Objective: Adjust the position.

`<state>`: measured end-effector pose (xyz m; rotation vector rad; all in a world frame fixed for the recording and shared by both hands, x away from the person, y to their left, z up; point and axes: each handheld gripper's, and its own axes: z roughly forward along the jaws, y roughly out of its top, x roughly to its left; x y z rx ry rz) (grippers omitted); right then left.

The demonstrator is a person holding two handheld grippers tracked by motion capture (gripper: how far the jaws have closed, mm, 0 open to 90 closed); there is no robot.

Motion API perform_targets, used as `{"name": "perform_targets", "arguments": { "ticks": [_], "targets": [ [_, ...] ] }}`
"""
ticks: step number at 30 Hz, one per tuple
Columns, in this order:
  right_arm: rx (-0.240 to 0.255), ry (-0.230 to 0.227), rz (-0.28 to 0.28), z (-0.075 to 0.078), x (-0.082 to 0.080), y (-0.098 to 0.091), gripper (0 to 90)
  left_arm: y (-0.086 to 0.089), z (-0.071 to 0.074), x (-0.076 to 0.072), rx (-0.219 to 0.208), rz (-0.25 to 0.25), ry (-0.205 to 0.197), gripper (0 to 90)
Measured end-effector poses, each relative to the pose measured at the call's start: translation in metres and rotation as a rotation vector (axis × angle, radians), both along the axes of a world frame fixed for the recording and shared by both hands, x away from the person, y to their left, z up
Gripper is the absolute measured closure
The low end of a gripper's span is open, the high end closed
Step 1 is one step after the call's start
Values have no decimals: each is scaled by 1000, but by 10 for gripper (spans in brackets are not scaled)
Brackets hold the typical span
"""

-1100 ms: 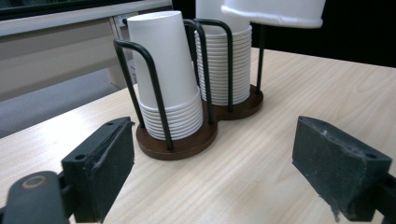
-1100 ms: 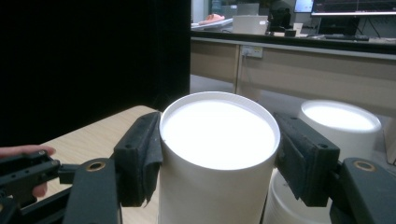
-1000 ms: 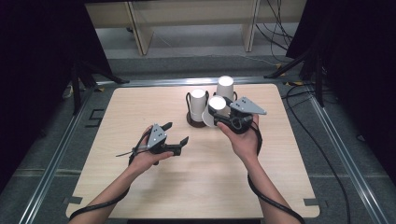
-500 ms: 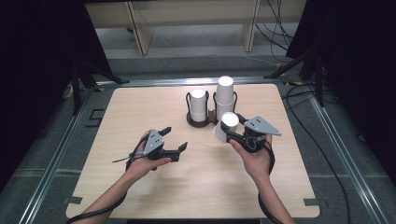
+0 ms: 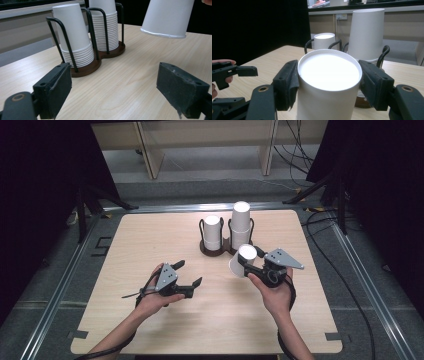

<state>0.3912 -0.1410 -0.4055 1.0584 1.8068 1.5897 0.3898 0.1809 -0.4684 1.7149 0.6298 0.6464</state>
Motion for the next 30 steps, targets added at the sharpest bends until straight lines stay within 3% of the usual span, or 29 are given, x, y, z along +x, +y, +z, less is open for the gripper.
{"name": "perform_targets", "arguments": {
  "ticks": [3, 5, 7, 9, 15, 18, 20, 24, 25, 27, 29, 30],
  "targets": [
    [21, 32, -7, -2, -2, -4, 357, -5, 1, 0, 16, -7, 8, 126],
    [40, 40, -23, -5, -3, -9, 357, -10, 0, 2, -7, -22, -1, 126],
    [75, 64, -31, -7, -4, -13, 357, -13, 2, 2, -3, -30, 6, 126],
    [76, 64, -36, -7, -3, -17, 357, -13, 2, 3, -2, -34, 2, 126],
    [237, 168, -95, -14, 5, -35, 358, -22, 3, -4, 3, -69, 1, 125],
    [270, 202, -103, -19, 10, -41, 358, -22, 2, -6, 9, -71, 1, 125],
    [306, 233, -106, -22, 12, -44, 358, -24, 2, -7, -10, -72, -7, 125],
    [333, 256, -109, -26, 15, -48, 358, -23, 4, -9, 4, -72, -4, 125],
    [369, 287, -106, -28, 16, -50, 358, -24, 4, -9, 0, -75, -5, 125],
    [367, 294, -107, -29, 17, -51, 358, -24, 4, -9, -1, -75, -6, 125],
    [441, 356, -95, -32, 19, -53, 357, -25, 3, -8, 4, -78, -6, 125],
    [453, 354, -80, -35, 21, -55, 357, -26, 3, -7, -5, -81, -13, 126]
  ]
}}
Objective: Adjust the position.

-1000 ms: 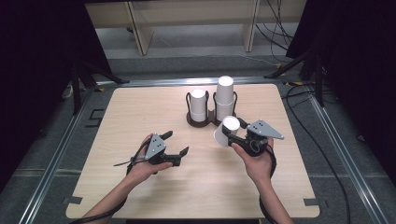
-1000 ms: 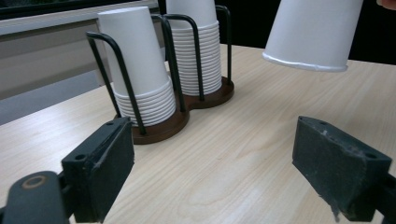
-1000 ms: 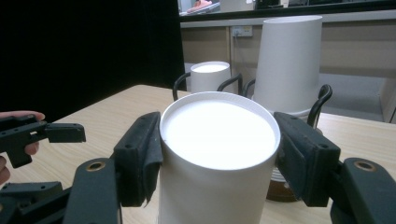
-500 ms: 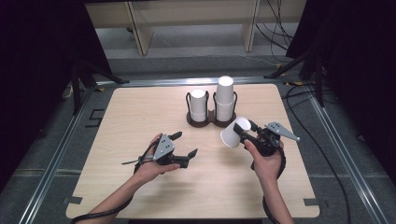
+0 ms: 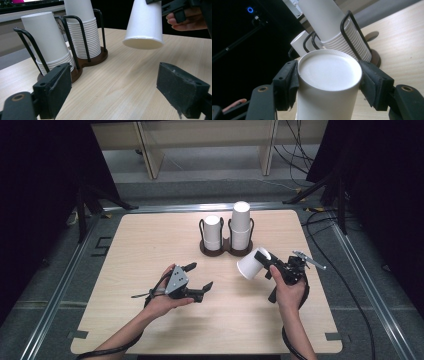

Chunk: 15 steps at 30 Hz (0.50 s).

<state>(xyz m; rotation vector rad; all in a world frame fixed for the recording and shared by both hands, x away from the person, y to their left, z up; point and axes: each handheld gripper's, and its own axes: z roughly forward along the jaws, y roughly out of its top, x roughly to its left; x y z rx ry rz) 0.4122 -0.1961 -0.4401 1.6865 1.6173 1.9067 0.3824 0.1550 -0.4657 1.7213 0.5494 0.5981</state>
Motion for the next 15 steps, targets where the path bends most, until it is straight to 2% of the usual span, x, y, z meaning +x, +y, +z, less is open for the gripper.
{"name": "perform_targets", "arguments": {
  "ticks": [3, 4, 6, 9, 10, 11, 12, 13, 15],
  "targets": [
    [15, 8, 4, -2, 3, -2, 357, -1, 0, 0, 11, -1, 8, 126],
    [71, 28, 18, -6, 6, -4, 357, -3, -1, 0, -1, -6, 0, 126],
    [108, 41, 26, -7, 8, -5, 357, -6, 0, -1, 19, -10, 7, 124],
    [121, 58, 24, -8, 10, -6, 357, -9, -1, -1, 11, -9, -4, 104],
    [110, 62, 21, -10, 12, -7, 357, -11, 0, -2, 24, -12, -1, 100],
    [135, 76, 20, -10, 12, -7, 357, -12, 0, -2, 23, -14, -4, 95],
    [134, 94, 24, -10, 12, -7, 357, -12, 1, -2, 21, -14, -3, 91],
    [164, 107, 34, -10, 12, -7, 357, -13, 1, -2, 22, -13, -2, 86],
    [163, 118, 29, -11, 14, -8, 357, -13, 1, -2, 27, -13, -1, 79]
  ]
}}
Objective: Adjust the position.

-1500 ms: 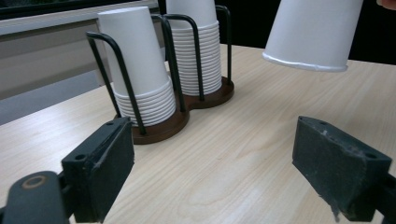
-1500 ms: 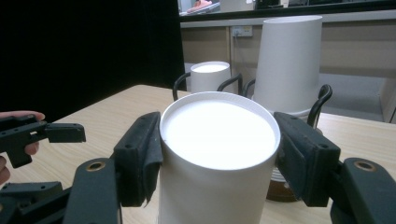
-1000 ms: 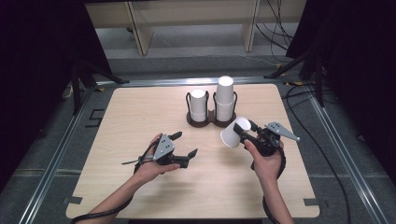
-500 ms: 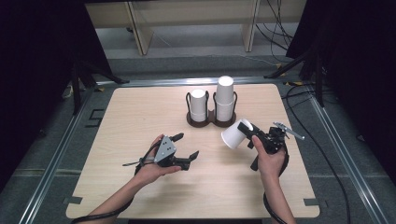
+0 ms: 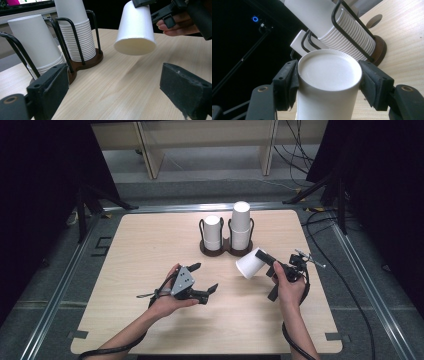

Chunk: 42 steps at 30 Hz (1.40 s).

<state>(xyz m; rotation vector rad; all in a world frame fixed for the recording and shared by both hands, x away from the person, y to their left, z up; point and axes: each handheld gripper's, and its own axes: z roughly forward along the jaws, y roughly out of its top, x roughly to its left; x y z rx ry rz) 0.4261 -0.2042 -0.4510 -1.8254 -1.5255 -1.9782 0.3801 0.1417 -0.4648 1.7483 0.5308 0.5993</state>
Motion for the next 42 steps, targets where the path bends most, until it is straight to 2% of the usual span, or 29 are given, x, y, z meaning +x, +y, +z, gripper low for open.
{"name": "perform_targets", "arguments": {
  "ticks": [1, 2, 3, 4, 5, 6, 8, 9, 11, 12, 13, 14, 15, 16, 17, 20, 21, 22, 23, 24, 26, 27, 29, 31, 35, 36, 38, 39, 42],
  "targets": [
    [-7, -7, -6, -1, 1, 0, 357, -1, 0, 0, 2, -3, 1, 76],
    [31, 30, 5, 1, 0, 1, 357, -2, 0, 0, 4, -5, 1, 75],
    [5, -1, 10, -1, 1, -1, 358, -2, 0, 0, 4, -5, 1, 74],
    [-3, 9, -7, -1, 2, 0, 357, -4, -1, 1, -16, -12, -7, 73],
    [17, 26, 1, 0, 1, 0, 357, -4, 0, 0, 1, -9, 0, 71],
    [-1, -3, 5, -3, 3, -1, 357, -4, 0, 1, 2, -12, -2, 67],
    [2, 12, 5, -2, 2, -1, 357, -5, 0, 1, 3, -13, 0, 61],
    [27, 46, 3, -1, 2, 0, 357, -7, -1, 1, -8, -25, -4, 59],
    [39, 41, 15, -1, 2, 0, 357, -7, -1, 1, 4, -21, 1, 51],
    [8, 11, 8, -3, 4, -1, 357, -8, -1, 1, 2, -25, 2, 51],
    [16, 38, 0, -2, 4, 0, 357, -9, -2, 1, 8, -30, 2, 44],
    [38, 55, 10, -2, 3, 0, 358, -11, -3, 1, -3, -35, -3, 41],
    [30, 31, 19, -3, 4, -1, 358, -11, -2, 1, 13, -33, 3, 37],
    [28, 27, 17, -4, 5, 0, 358, -13, -3, 1, 7, -32, 1, 35],
    [19, 28, 16, -4, 5, 0, 358, -14, -3, 1, 16, -31, 0, 32],
    [38, 40, 14, -5, 5, 2, 358, -18, -4, 5, 9, -38, 8, 19],
    [24, 38, 17, -5, 5, 2, 357, -20, -4, 5, 11, -39, 12, 13],
    [38, 30, 25, -6, 6, 3, 357, -21, -3, 6, 21, -42, 15, 9],
    [66, 60, 31, -4, 4, 4, 357, -23, -3, 8, 26, -46, 19, 2],
    [75, 59, 39, -4, 4, 4, 358, -23, -3, 8, 26, -46, 19, 0],
    [65, 52, 33, -4, 4, 4, 358, -31, -4, 11, 18, -61, 17, 0],
    [83, 61, 33, -3, 4, 5, 358, -34, -4, 11, 12, -64, 11, 0],
    [72, 63, 33, -3, 4, 4, 357, -39, -5, 13, 20, -75, 8, 0],
    [52, 45, 35, -4, 5, 4, 357, -41, -5, 14, 21, -78, 6, 0],
    [55, 45, 34, -3, 5, 5, 358, -55, -6, 20, -4, -100, -4, 0],
    [61, 39, 41, -4, 5, 5, 357, -57, -5, 22, 7, -105, -2, 0],
    [73, 62, 31, -3, 5, 7, 358, -62, -5, 24, 6, -109, -5, 0],
    [53, 41, 31, -4, 6, 6, 358, -65, -6, 25, 5, -111, -13, 0],
    [58, 47, 31, -2, 5, 6, 358, -70, -7, 28, 16, -112, -15, 0]
  ]
}}
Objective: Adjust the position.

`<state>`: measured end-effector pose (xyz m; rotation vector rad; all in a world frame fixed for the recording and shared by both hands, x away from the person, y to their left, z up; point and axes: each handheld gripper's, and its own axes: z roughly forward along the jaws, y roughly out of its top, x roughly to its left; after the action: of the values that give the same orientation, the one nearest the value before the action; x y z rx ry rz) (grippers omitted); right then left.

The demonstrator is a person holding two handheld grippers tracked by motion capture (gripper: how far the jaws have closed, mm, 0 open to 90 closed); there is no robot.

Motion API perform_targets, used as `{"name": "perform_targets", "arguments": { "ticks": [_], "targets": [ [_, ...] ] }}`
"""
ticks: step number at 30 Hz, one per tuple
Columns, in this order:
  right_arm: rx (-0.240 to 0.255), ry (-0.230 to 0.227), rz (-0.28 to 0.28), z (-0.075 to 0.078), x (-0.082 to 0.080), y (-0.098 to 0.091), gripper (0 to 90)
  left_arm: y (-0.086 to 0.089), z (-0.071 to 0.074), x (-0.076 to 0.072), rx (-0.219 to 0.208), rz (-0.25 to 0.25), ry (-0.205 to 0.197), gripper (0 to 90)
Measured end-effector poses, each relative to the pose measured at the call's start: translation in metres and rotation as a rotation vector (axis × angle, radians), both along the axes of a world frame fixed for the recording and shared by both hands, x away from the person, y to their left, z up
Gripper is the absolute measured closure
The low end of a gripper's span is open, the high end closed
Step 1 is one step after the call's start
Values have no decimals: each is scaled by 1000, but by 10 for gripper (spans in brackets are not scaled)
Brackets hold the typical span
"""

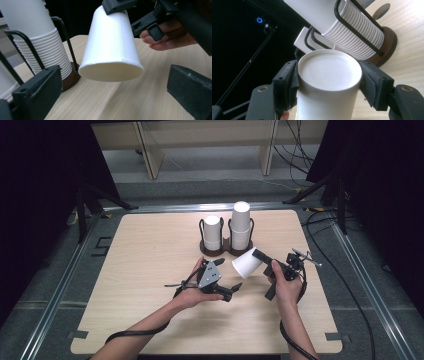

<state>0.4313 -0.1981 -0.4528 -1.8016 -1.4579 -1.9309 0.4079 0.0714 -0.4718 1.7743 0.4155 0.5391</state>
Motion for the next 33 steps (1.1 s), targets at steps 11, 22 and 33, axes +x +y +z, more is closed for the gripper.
{"name": "perform_targets", "arguments": {
  "ticks": [11, 22, 33],
  "targets": [
    [4, 6, 15, 0, 1, 2, 358, -13, -6, 12, -7, 12, 13, 11],
    [9, -2, 17, 3, 1, 4, 358, -16, -9, 16, 7, 21, -3, 48],
    [15, 1, 22, 3, 2, 5, 358, -18, -10, 19, -1, 29, -5, 76]
  ]
}}
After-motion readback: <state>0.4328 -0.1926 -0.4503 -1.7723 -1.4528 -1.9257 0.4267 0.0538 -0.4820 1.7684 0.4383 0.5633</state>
